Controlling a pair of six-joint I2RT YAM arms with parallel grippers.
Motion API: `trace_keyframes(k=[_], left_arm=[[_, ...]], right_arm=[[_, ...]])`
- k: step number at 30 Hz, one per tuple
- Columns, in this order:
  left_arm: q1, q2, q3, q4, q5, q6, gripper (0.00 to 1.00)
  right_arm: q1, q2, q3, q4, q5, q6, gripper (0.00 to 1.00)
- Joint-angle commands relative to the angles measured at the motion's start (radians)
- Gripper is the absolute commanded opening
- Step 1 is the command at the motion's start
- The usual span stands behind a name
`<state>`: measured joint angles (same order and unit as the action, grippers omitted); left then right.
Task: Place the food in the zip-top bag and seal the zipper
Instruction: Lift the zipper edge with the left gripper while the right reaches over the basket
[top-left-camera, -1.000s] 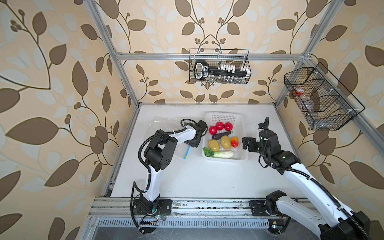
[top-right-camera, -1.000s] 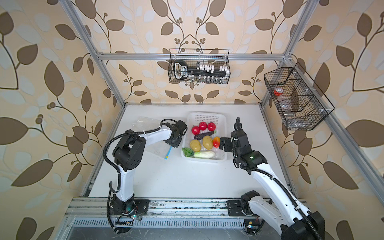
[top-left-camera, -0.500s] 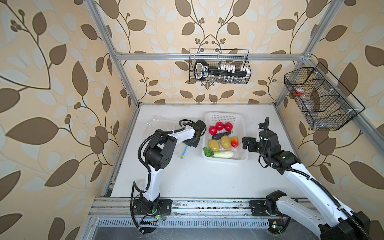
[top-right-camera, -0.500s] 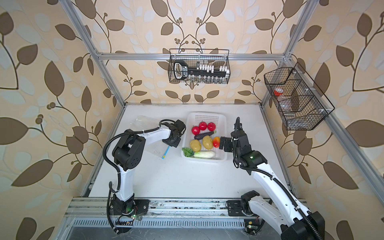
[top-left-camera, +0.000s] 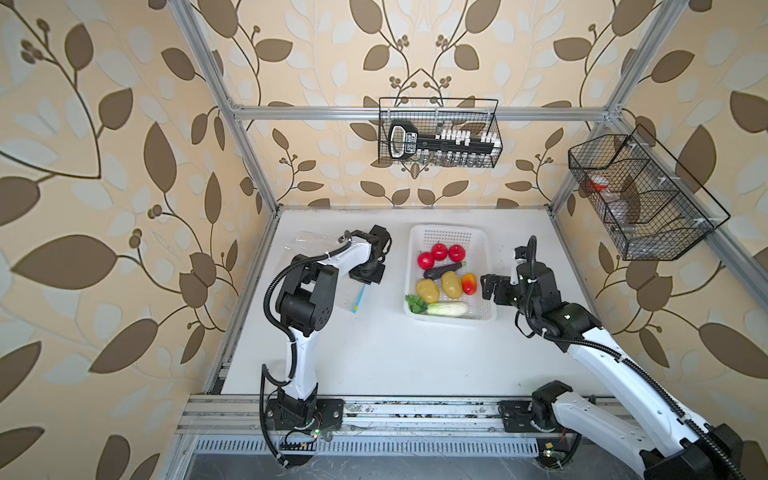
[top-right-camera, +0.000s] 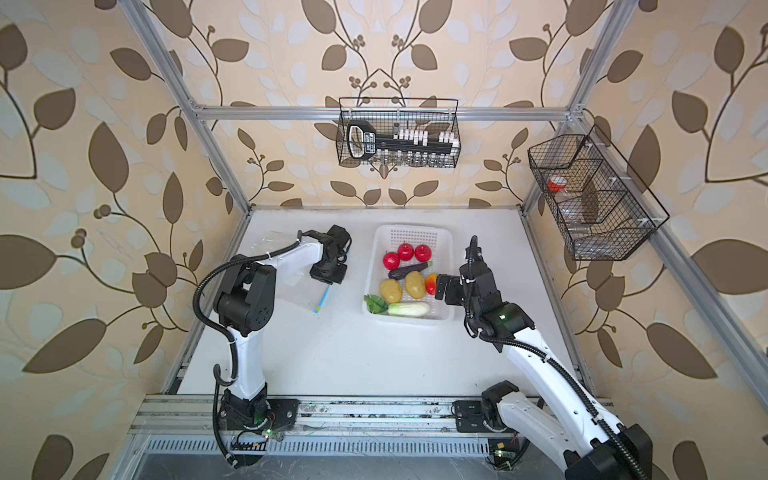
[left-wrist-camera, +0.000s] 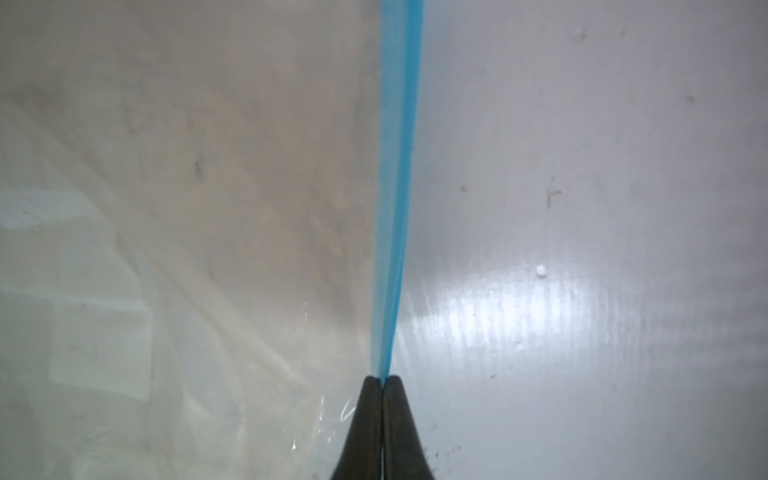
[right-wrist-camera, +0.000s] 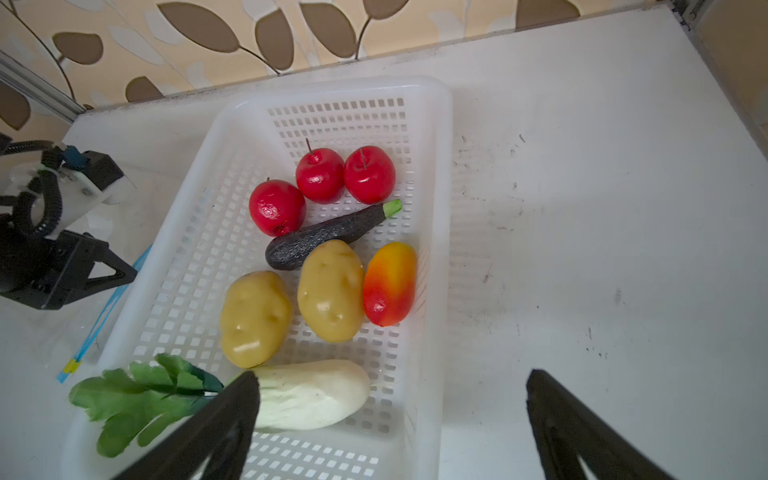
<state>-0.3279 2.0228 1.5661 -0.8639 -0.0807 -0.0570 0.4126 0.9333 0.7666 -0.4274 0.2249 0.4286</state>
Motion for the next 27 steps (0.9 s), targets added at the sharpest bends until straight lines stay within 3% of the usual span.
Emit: trace_keyframes(k=[1, 7, 13, 27], left_arm=[[0.044, -0.088, 0.074, -0.118, 0.145, 0.034, 0.0], [0.066, -0.157, 0.067, -0.142, 0.254, 0.043, 0.0], [0.067, -0.21, 0.055, -0.151, 0.293, 0.024, 0.0], [0.066, -0.392, 0.004, -0.08, 0.089, 0.041, 0.0]], right_arm=[[0.044, 0.017, 0.021, 0.022, 0.011, 0.031, 1.0], [0.139, 0.06, 0.056, 0.05, 0.04, 0.064, 1.0], [0.221, 0.099, 0.1, 0.072, 0.056, 0.099, 1.0], [0.241, 0.164, 0.133, 0.075, 0.077, 0.142, 1.0]])
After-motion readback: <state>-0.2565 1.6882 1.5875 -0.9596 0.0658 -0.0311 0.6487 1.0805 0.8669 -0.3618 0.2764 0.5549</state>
